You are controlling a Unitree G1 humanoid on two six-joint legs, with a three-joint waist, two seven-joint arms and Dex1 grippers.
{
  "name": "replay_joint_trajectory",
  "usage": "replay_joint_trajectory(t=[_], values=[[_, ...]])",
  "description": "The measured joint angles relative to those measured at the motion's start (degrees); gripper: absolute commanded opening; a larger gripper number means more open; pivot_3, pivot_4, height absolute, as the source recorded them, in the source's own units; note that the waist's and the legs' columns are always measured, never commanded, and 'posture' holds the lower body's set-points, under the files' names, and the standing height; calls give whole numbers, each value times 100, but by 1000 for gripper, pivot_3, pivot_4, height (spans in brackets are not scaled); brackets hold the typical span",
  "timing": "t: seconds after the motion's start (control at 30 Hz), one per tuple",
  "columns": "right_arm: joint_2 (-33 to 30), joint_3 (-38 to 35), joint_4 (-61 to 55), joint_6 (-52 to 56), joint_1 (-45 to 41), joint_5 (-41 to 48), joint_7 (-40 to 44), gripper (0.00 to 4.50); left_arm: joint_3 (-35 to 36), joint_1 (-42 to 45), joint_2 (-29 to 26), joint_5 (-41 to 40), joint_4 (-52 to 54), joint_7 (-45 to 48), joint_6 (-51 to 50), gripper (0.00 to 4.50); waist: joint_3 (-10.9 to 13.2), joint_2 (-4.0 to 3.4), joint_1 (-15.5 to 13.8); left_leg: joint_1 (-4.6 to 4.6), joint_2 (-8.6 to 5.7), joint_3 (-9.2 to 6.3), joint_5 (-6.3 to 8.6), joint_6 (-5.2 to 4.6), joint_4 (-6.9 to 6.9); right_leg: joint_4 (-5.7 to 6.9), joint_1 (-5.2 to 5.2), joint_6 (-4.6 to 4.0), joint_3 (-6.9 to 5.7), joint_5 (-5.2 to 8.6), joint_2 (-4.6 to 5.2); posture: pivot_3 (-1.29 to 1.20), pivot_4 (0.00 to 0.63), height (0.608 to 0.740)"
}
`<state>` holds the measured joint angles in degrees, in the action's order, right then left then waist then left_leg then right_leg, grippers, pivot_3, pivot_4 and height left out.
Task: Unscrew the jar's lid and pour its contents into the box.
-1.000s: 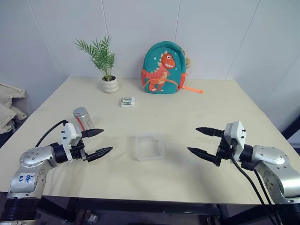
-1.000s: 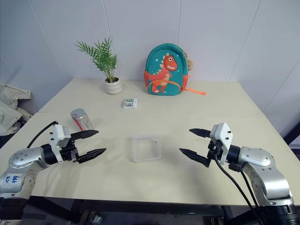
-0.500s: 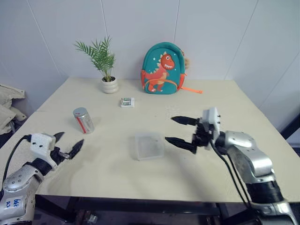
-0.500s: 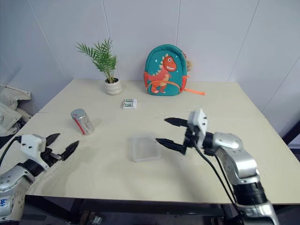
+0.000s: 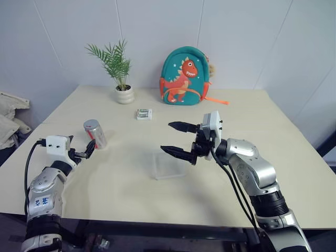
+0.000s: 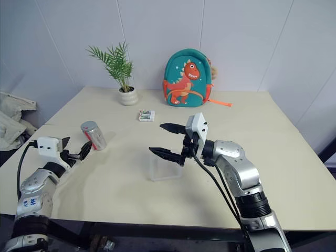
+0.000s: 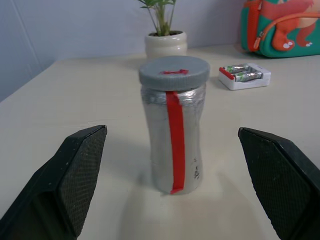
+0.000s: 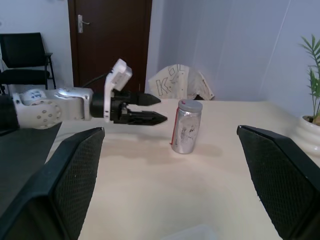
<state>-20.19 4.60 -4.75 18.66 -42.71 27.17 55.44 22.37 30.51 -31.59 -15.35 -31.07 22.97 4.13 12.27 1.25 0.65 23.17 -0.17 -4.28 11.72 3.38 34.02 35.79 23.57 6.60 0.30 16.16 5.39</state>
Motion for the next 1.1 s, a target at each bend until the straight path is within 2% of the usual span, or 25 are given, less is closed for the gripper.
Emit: replay_joint_trajectory(t=[0.23, 0.4, 0.63, 0.87, 0.97, 1.1], values=[[39, -15, -508, 79, 87, 15, -280, 4500, -266, 1171, -279, 321, -1883, 179, 672, 4480, -2, 5, 7, 0, 0, 3, -1, 1, 3, 5, 2, 3, 0, -2, -2, 0, 150, 740], [18, -42, -649, 161, 232, 16, -441, 4500, -380, 1747, -341, 484, -2801, 179, 1002, 4480, -2, 5, 2, 1, 0, 5, 0, 0, 2, 4, 3, 5, 0, -2, -1, 0, 150, 740], [-34, -102, -846, 251, 339, 26, -647, 4500, -493, 2212, -340, 686, -3711, 150, 1149, 4480, -1, 7, 32, 1, 0, 6, 0, 0, 3, 6, 3, 6, 0, -3, -2, 0, 150, 740], [-63, -149, -1015, 268, 531, 57, -863, 4500, -651, 2468, -333, 904, -4036, -2, 1185, 4480, 0, 9, 71, 2, 0, 7, 0, 0, 3, 6, 4, 7, 0, -4, -1, 0, 150, 740], [-67, -196, -1093, 269, 601, 58, -968, 4500, -660, 2535, -334, 947, -4130, -78, 1234, 3910, 0, 9, 94, 1, 1, 7, 0, 0, 3, 7, 4, 7, 0, -4, -2, 0, 150, 740], [-79, -264, -1105, 269, 680, 59, -1077, 4500, -660, 2536, -367, 984, -4177, -90, 1266, 2662, 0, 10, 92, 1, 1, 7, 0, 0, 3, 8, 4, 7, 0, -4, -1, 0, 150, 740]])
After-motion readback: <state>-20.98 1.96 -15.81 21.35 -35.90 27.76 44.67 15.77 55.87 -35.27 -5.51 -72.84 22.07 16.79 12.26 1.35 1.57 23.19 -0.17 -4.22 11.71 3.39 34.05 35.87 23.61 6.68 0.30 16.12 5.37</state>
